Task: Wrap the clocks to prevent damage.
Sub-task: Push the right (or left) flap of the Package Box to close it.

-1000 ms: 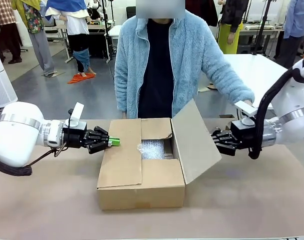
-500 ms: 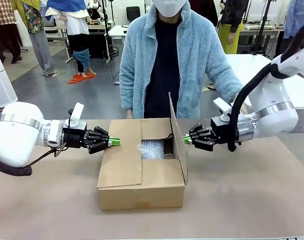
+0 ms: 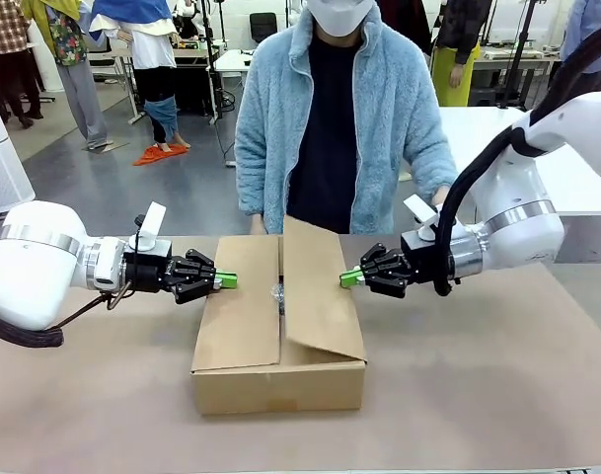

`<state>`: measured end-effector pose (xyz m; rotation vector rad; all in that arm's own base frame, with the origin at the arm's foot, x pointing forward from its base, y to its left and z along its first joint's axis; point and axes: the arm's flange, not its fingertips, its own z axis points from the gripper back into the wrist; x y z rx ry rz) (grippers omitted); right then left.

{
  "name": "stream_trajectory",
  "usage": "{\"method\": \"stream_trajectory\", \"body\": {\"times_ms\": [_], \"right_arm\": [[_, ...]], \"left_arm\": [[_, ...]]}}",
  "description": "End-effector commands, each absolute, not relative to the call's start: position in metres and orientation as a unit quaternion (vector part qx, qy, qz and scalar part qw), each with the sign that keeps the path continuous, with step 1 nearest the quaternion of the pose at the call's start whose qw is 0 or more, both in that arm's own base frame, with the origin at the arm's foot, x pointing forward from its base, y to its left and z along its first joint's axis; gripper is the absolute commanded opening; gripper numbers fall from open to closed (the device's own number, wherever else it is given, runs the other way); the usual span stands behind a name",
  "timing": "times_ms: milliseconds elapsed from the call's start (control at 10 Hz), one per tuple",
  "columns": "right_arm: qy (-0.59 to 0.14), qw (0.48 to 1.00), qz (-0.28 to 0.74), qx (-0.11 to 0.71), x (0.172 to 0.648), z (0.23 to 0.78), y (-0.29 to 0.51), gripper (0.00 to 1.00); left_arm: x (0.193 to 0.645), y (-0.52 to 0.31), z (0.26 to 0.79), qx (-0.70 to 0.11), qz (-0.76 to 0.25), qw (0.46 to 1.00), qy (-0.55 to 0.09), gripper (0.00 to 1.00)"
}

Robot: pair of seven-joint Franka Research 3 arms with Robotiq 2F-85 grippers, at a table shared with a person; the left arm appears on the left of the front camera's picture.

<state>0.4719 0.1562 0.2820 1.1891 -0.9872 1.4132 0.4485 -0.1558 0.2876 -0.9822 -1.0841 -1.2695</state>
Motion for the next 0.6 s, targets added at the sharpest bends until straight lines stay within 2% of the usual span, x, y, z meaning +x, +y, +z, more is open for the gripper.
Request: {"method": "stream_trajectory", "body": {"times_ms": [0, 500], "right_arm": [[-0.402, 0.513, 0.581, 0.487, 0.482, 0.275, 0.178, 0.01], [-0.388, 0.526, 0.581, 0.485, 0.487, 0.262, 0.177, 0.01]], "left_arm": [[0.448, -0.156, 0.283, -0.415, -0.542, 0.569, -0.459, 0.0], [0.448, -0.156, 0.283, -0.415, -0.542, 0.569, -0.459, 0.0]]}}
